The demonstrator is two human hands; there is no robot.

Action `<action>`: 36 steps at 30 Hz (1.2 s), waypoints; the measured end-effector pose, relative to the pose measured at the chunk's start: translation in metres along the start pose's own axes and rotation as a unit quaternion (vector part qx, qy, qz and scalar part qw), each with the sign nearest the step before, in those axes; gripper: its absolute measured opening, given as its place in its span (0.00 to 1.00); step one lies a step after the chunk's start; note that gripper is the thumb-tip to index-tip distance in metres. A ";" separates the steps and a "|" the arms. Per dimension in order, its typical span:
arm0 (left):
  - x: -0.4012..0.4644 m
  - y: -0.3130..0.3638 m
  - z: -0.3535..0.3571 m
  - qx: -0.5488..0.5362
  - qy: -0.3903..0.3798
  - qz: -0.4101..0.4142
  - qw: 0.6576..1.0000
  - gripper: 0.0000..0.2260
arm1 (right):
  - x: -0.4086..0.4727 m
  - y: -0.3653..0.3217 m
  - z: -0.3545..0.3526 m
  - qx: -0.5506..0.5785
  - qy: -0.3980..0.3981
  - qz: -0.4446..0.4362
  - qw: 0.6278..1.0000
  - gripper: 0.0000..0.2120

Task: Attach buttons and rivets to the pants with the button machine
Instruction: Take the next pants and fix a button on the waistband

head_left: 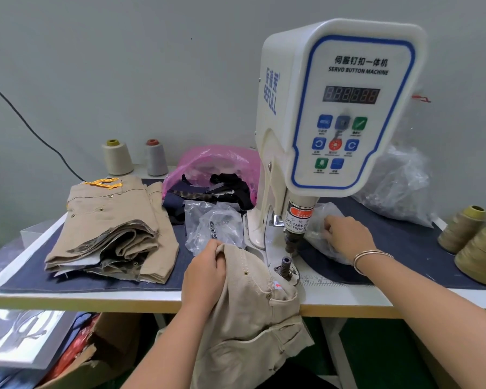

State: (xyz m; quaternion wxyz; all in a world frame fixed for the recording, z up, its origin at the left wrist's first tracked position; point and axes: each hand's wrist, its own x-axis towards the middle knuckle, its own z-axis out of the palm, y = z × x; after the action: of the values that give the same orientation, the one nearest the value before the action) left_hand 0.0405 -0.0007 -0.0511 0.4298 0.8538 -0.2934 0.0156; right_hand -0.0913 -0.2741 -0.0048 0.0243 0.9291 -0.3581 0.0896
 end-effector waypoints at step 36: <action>0.001 -0.002 0.001 0.005 0.015 0.006 1.000 0.05 | -0.096 -0.060 -0.019 0.681 -0.168 0.066 0.710 0.08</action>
State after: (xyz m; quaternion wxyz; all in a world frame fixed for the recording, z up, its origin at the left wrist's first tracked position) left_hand 0.0416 -0.0014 -0.0529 0.4293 0.8541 -0.2918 0.0319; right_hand -0.1241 -0.1645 -0.0023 -0.6816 0.6671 -0.2588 0.1529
